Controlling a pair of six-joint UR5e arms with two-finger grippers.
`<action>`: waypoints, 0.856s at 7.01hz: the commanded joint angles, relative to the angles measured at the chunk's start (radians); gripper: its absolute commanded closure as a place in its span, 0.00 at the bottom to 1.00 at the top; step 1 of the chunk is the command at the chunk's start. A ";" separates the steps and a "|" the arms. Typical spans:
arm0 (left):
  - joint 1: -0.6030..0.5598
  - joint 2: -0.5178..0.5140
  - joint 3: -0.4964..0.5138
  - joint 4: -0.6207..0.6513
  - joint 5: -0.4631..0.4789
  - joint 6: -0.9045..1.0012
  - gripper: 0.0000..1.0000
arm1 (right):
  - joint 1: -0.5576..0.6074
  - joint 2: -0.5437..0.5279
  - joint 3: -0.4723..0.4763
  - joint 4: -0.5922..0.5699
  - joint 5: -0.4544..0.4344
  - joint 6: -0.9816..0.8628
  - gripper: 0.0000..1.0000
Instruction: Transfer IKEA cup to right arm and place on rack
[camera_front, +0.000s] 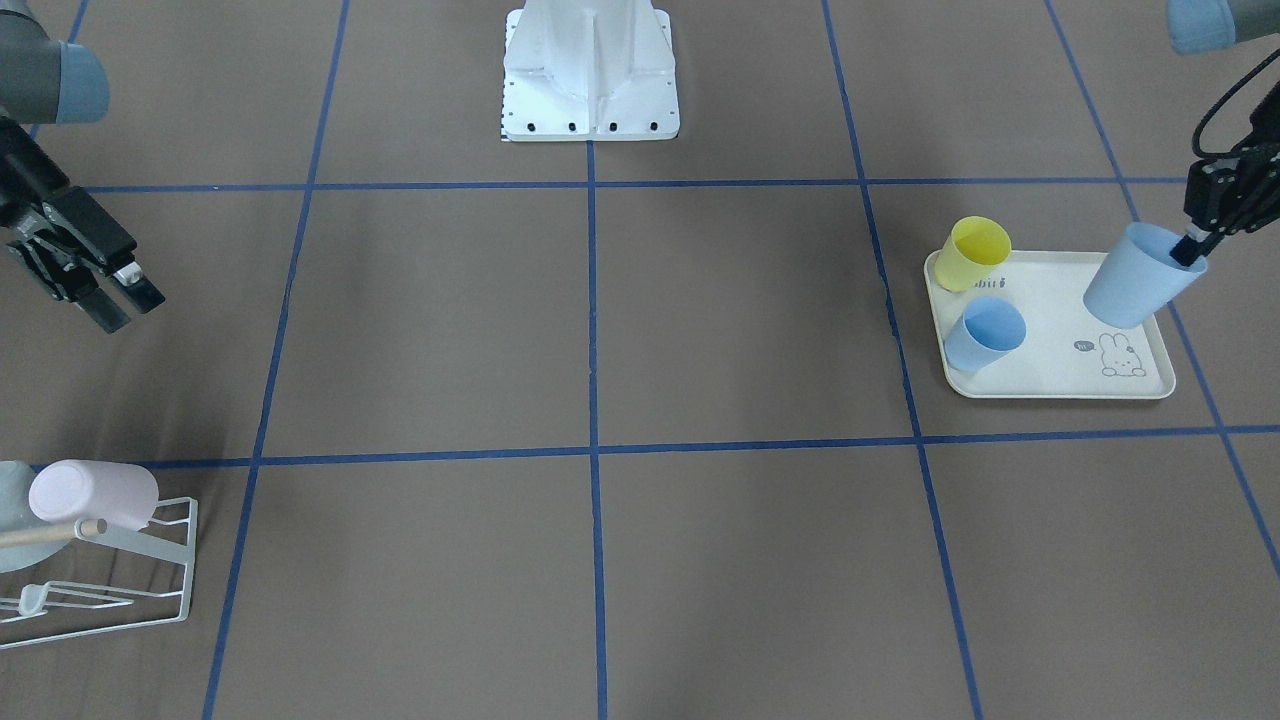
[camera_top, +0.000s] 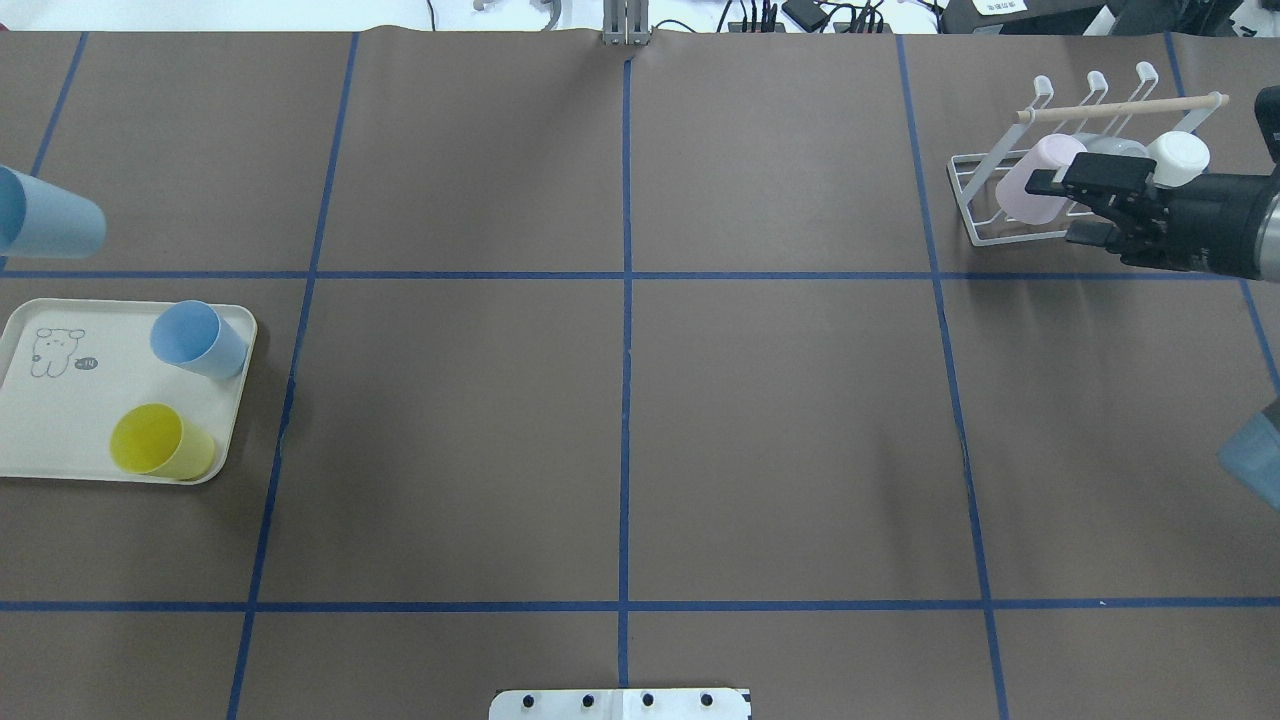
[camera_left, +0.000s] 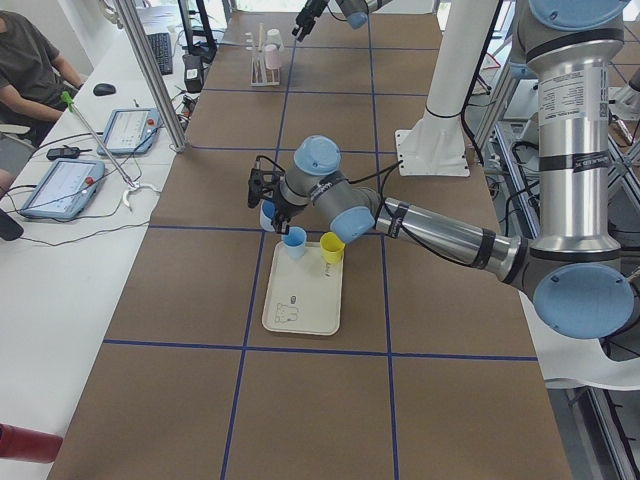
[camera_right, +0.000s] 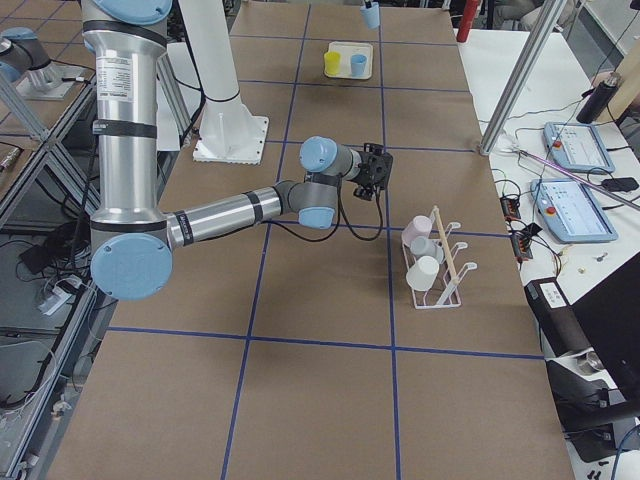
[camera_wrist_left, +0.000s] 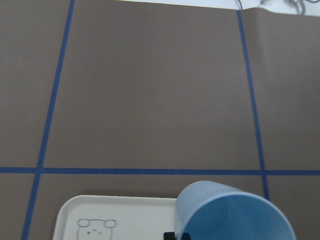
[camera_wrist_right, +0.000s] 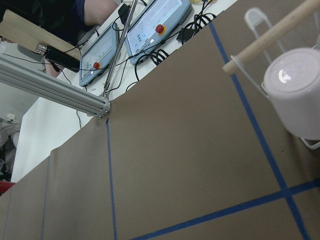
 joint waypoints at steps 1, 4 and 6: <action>0.131 -0.160 0.008 -0.161 -0.061 -0.394 1.00 | -0.060 0.076 0.009 0.000 0.004 0.247 0.00; 0.396 -0.412 0.124 -0.439 0.128 -0.857 1.00 | -0.113 0.174 0.061 0.003 0.001 0.515 0.00; 0.489 -0.533 0.294 -0.773 0.311 -1.106 1.00 | -0.142 0.255 0.063 0.003 -0.001 0.721 0.00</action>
